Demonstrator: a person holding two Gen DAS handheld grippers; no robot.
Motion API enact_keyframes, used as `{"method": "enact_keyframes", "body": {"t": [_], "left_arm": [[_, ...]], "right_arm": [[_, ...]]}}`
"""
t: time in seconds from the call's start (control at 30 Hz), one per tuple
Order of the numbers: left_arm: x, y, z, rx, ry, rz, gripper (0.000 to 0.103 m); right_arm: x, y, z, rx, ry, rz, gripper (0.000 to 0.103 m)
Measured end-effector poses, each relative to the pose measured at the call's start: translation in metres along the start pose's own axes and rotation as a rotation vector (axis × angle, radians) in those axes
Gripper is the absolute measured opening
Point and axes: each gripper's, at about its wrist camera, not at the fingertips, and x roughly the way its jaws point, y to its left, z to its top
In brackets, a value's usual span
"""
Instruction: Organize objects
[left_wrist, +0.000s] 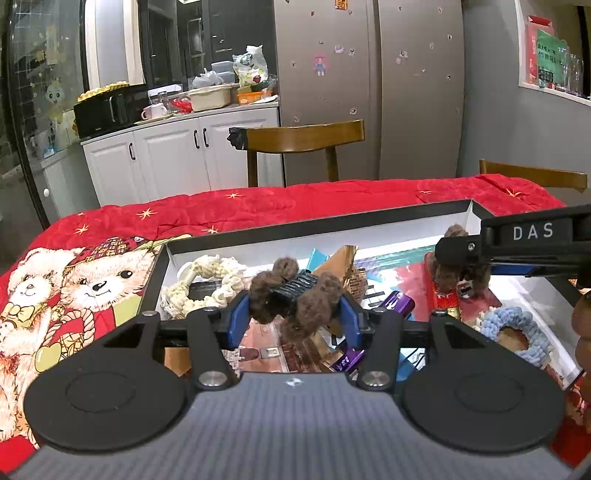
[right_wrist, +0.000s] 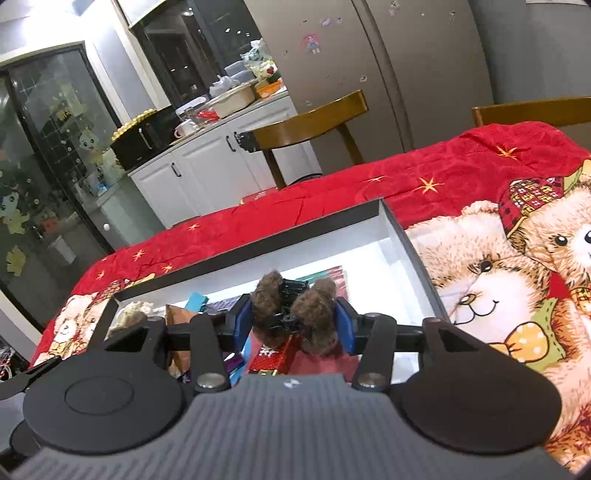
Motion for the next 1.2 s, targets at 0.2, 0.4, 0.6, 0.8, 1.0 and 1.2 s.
{"method": "enact_keyframes", "body": {"t": [0.2,0.4,0.6,0.8,1.0,1.2], "left_arm": [[-0.009,0.003,0.004,0.002,-0.017,0.04,0.071],[-0.054,0.02,0.017,-0.081,-0.135,-0.023,0.08],[-0.129,0.034,0.031,-0.137,-0.275,-0.029,0.08],[-0.199,0.033,0.024,-0.109,-0.289,-0.034,0.081],[-0.245,0.021,-0.022,-0.061,-0.314,0.024,0.081],[-0.254,0.012,-0.074,-0.064,-0.252,-0.011,0.081]], "right_arm": [[-0.014,0.006,0.006,-0.009,-0.041,0.044,0.087],[-0.06,0.037,0.022,-0.081,-0.119,0.087,0.092],[-0.152,0.081,0.024,-0.185,-0.304,0.116,0.103],[-0.215,0.09,0.006,-0.216,-0.403,0.101,0.103],[-0.235,0.073,-0.031,-0.223,-0.362,0.039,0.103],[-0.236,0.066,-0.075,-0.185,-0.29,-0.028,0.103]]}}
